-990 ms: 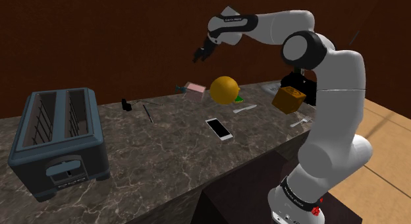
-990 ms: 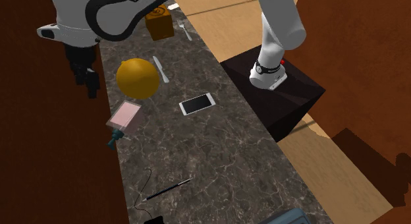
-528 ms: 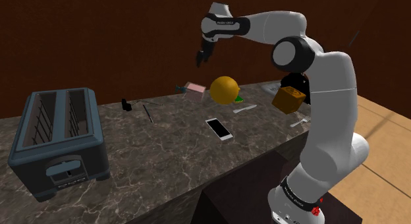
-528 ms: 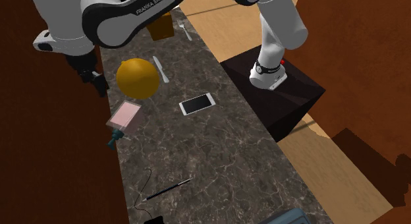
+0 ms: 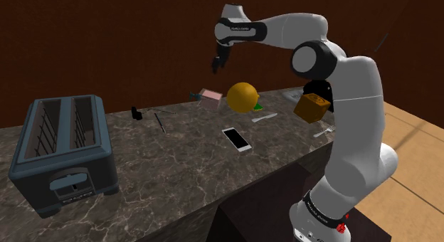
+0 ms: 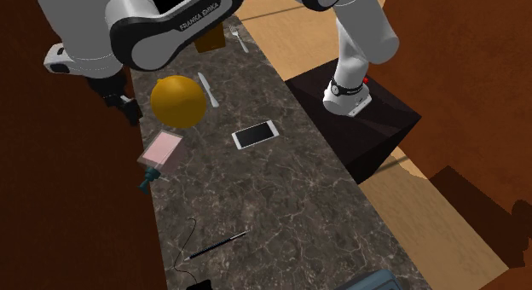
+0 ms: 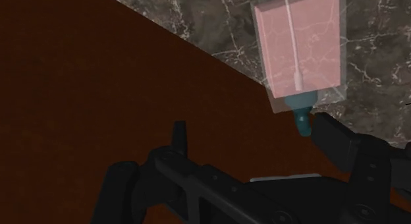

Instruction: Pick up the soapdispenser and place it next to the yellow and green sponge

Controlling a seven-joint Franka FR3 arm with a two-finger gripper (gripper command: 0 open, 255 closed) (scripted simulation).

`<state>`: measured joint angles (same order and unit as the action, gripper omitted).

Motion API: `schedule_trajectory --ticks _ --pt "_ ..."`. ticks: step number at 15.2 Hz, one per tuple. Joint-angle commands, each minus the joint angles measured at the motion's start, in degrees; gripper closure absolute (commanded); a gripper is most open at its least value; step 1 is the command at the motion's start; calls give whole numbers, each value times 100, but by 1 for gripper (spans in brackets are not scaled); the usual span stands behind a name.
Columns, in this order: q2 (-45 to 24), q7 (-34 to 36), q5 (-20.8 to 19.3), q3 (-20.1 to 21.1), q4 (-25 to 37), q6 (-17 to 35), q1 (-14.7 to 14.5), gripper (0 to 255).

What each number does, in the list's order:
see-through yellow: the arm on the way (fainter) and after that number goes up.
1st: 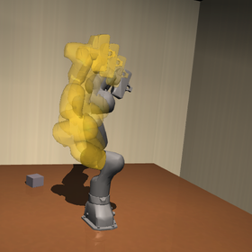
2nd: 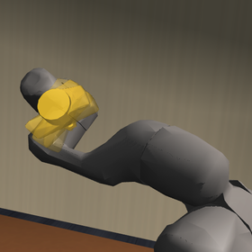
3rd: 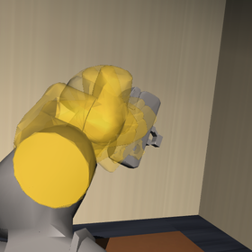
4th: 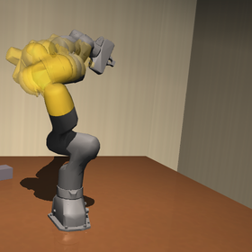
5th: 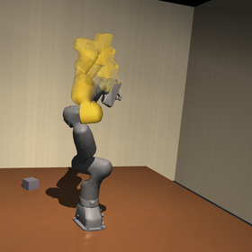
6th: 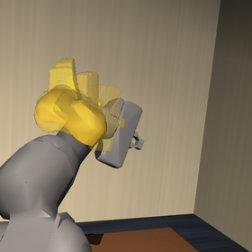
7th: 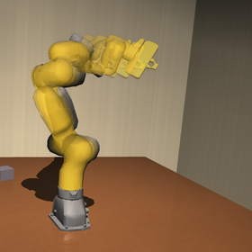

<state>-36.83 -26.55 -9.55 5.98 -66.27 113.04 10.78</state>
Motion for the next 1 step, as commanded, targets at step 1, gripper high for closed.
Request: schedule_trajectory --ticks 1 --pt "-516 25 -232 113 -38 423 -421 0"
